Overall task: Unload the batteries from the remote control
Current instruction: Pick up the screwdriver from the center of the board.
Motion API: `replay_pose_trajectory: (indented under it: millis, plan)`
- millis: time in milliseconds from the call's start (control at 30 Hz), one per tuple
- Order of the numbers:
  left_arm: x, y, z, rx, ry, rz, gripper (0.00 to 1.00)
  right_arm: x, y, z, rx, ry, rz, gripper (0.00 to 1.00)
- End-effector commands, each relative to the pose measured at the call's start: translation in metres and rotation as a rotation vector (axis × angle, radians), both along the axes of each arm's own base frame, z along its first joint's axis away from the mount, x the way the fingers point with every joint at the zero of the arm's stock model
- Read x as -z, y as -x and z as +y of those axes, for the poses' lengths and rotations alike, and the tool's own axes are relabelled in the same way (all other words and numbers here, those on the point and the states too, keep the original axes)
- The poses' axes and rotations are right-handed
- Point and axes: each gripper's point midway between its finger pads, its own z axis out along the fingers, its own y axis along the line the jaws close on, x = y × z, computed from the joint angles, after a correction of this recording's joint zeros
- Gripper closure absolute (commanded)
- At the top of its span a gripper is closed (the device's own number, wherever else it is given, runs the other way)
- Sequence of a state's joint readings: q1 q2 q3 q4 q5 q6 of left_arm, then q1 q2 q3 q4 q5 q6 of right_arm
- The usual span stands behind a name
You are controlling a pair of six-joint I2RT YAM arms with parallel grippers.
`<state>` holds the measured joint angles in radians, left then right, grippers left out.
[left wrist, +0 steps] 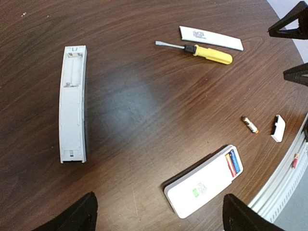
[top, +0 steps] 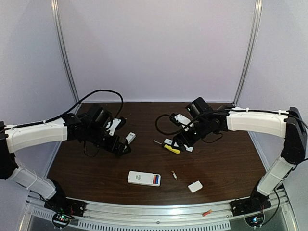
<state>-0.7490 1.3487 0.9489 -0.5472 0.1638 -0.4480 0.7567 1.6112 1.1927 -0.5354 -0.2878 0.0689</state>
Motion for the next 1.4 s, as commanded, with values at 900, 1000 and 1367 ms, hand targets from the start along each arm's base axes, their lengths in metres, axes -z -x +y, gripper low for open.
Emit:
replay_pose_trajectory:
  millis: [900, 1000, 1367]
  plan:
    - [-0.043, -0.026, 0.012, -0.008, 0.155, -0.095, 0.1, 0.042, -0.039, 0.034, -0.16, 0.145, -0.099, 0.16]
    - [-0.047, -0.028, 0.011, -0.008, 0.167, -0.1, 0.11, 0.043, -0.039, 0.037, -0.158, 0.149, -0.096, 0.17]
    - [-0.049, -0.026, 0.01, -0.015, 0.183, -0.09, 0.13, 0.058, -0.035, 0.041, -0.161, 0.188, -0.074, 0.19]
